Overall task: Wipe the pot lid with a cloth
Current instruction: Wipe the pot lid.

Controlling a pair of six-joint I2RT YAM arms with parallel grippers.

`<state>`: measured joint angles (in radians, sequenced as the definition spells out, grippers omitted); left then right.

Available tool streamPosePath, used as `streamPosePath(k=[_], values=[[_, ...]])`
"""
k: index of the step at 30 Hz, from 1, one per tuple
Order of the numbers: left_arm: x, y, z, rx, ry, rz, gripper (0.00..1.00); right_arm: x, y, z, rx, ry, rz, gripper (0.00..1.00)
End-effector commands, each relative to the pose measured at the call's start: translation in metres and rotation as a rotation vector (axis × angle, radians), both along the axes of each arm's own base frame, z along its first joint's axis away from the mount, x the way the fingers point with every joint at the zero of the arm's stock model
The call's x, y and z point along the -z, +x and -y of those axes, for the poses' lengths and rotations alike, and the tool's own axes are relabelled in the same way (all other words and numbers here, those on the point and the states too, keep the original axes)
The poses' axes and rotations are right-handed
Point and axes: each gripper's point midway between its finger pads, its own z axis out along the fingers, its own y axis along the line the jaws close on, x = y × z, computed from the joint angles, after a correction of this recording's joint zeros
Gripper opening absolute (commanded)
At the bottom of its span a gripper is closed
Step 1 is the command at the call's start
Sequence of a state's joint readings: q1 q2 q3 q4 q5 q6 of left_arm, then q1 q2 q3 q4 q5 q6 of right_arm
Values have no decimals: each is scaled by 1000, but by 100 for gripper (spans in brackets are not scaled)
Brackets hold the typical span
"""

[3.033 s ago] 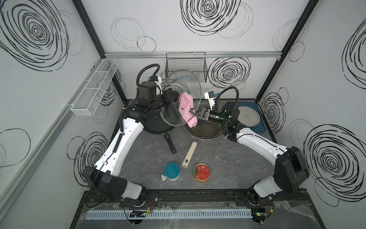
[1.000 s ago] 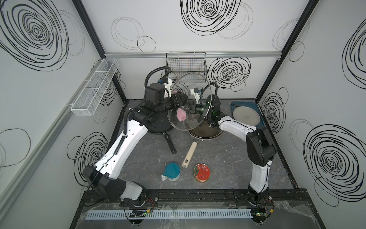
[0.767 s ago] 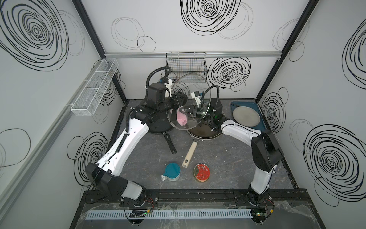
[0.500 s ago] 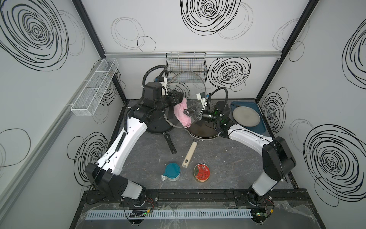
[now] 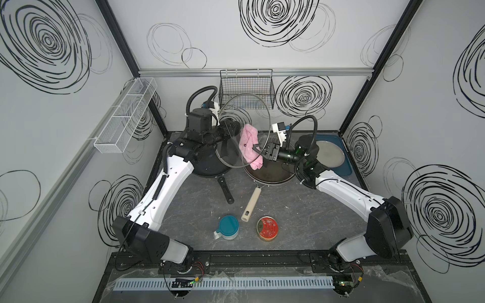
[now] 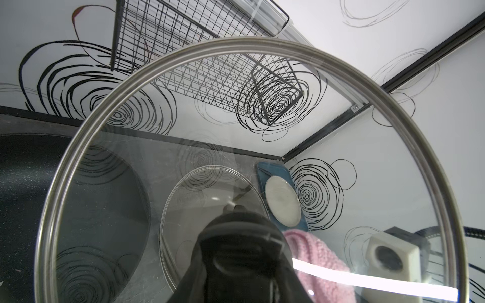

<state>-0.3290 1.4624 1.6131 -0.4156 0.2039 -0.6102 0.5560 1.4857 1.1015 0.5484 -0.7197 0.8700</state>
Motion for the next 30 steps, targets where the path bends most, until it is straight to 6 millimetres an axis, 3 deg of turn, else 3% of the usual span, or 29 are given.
streamPosePath(k=[1,7,14,22,30], values=[[-92,-18,2,34,-115,287,0,-40,5,11,22,31,107,0],[-87,-23,19,71,-110,274,0,-60,29,8,11,37,160,0],[-88,-28,30,95,-113,270,0,-66,57,-10,-33,60,165,0],[-96,-33,37,114,-126,284,0,-52,79,-27,-54,77,132,0],[-108,-35,38,111,-151,311,0,-28,84,-44,-73,65,84,0]])
